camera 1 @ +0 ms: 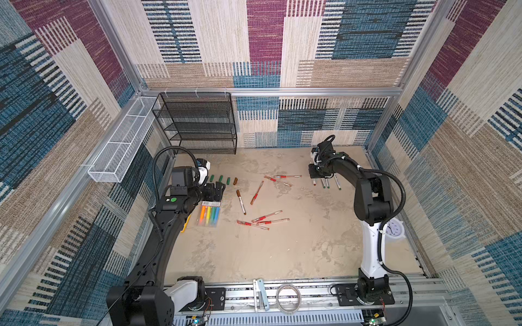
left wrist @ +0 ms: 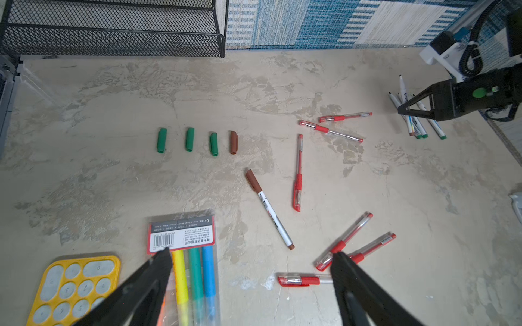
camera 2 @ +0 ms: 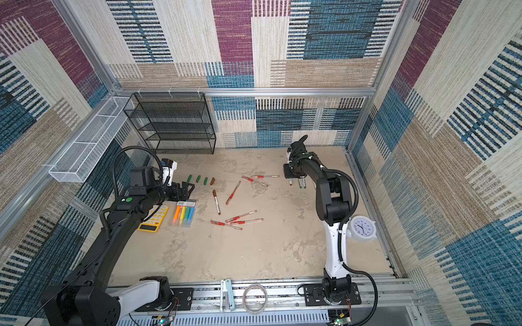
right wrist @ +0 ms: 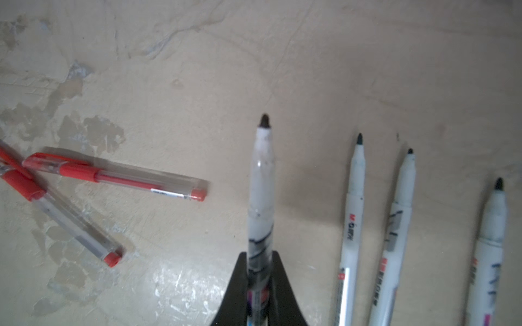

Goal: Remove pen caps from pens
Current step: Place the pen at the top-right of the table.

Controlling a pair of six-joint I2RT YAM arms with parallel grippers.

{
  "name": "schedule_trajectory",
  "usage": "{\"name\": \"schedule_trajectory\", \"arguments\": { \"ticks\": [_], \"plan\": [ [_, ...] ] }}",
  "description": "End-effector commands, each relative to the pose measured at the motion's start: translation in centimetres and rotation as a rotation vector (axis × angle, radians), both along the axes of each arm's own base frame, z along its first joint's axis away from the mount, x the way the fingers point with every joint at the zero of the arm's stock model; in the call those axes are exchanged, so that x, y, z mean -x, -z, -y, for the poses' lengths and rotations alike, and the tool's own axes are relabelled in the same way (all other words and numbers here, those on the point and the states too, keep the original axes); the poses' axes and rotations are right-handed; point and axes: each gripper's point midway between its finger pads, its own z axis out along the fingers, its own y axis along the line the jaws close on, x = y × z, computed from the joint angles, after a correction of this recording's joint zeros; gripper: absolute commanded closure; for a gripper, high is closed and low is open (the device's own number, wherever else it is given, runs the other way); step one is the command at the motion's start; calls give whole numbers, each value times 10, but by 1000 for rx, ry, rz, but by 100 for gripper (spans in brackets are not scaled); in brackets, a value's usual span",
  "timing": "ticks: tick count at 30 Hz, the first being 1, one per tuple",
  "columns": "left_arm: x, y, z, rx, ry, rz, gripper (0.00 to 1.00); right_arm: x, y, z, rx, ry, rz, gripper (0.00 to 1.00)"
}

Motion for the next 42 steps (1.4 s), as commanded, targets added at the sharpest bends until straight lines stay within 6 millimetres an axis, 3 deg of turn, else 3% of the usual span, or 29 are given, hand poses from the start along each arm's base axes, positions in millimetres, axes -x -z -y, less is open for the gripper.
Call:
{"name": "schedule_trajectory", "arguments": {
  "ticks": [1, 11, 18, 25, 32, 37, 42],
  "plan": [
    [-2, -4, 4, 29, 8, 19, 7, -2, 11, 8, 37, 17, -39, 92],
    [-2, -5, 1, 38, -3, 13, 6, 4, 46, 24, 86, 48, -118, 89],
    [-3, -4, -1, 42, -11, 9, 6, 4, 48, 27, 73, 65, -123, 78],
    [-5, -3, -3, 40, -17, 9, 6, -1, 24, 24, 46, 65, -81, 69],
    [-5, -1, -6, 41, -25, 8, 6, 0, -27, 18, -15, 69, -1, 66],
    [-6, -1, -6, 42, -24, 9, 6, 13, -62, -5, -100, 35, 57, 64],
    [-7, -2, -8, 48, -31, -1, 6, 41, -75, -50, -151, -11, 81, 61]
  ]
}}
